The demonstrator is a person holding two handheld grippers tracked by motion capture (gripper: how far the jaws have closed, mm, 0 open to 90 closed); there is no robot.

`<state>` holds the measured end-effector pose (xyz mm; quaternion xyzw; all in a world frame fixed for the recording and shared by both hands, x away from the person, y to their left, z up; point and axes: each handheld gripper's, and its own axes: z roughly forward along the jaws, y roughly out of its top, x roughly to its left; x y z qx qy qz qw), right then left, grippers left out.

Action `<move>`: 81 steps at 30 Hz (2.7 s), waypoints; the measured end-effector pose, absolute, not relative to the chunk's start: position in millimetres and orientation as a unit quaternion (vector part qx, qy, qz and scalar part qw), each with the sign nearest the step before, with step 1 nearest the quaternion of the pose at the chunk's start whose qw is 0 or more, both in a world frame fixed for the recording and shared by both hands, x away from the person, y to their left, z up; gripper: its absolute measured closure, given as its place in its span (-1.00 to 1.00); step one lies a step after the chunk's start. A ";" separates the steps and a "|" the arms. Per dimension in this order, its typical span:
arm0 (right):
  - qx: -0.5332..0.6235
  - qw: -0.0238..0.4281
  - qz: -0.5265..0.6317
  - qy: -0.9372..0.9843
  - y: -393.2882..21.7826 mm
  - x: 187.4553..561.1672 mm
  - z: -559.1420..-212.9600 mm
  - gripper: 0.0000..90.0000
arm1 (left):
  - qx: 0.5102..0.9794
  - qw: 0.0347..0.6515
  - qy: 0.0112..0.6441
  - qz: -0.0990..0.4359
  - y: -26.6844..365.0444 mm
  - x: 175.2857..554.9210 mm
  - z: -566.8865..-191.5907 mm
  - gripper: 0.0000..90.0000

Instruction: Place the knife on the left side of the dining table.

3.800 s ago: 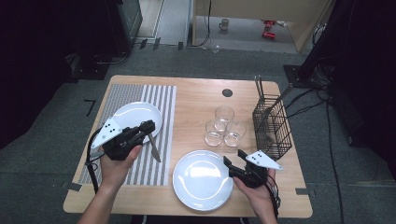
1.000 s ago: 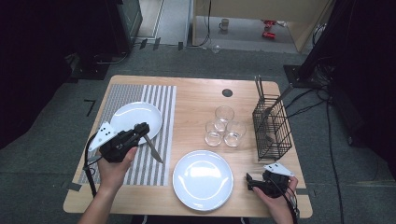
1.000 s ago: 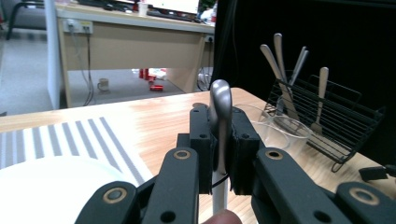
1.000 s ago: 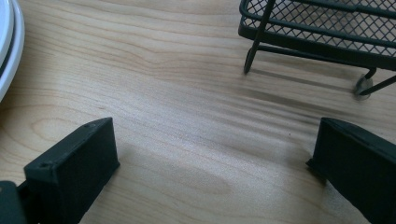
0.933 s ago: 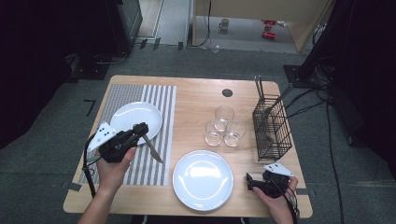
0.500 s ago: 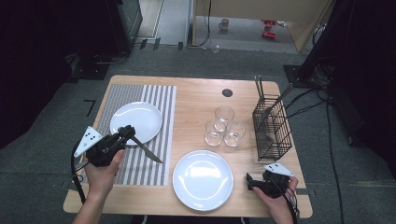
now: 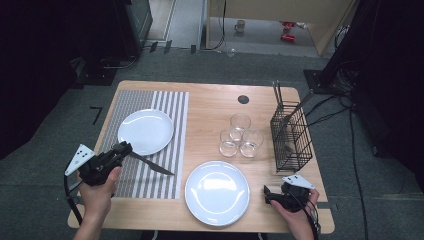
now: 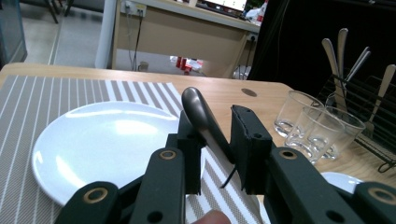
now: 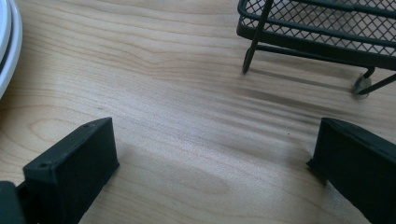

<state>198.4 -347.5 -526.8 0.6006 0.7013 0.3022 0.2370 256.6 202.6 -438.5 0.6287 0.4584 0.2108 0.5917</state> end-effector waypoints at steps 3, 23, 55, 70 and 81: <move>0.601 0.237 0.302 0.701 -347.5 198.4 -526.8 -1.00 | 0.624 0.588 0.470 0.207 210.0 255.9 -445.5 0.63; 0.603 0.240 0.301 0.699 -348.0 198.6 -526.9 -1.00 | 0.603 0.600 0.492 0.183 241.2 252.2 -481.0 0.49; 0.606 0.240 0.300 0.697 -347.8 199.3 -526.8 -1.00 | 0.610 0.562 0.539 0.143 263.9 256.0 -508.0 0.23; 0.606 0.241 0.300 0.697 -347.9 199.3 -526.8 -1.00 | 0.611 0.530 0.573 0.136 269.9 258.1 -516.7 0.27; 0.606 0.241 0.300 0.696 -348.0 199.4 -526.9 -1.00 | 0.635 0.490 0.578 0.152 260.4 259.2 -516.7 0.17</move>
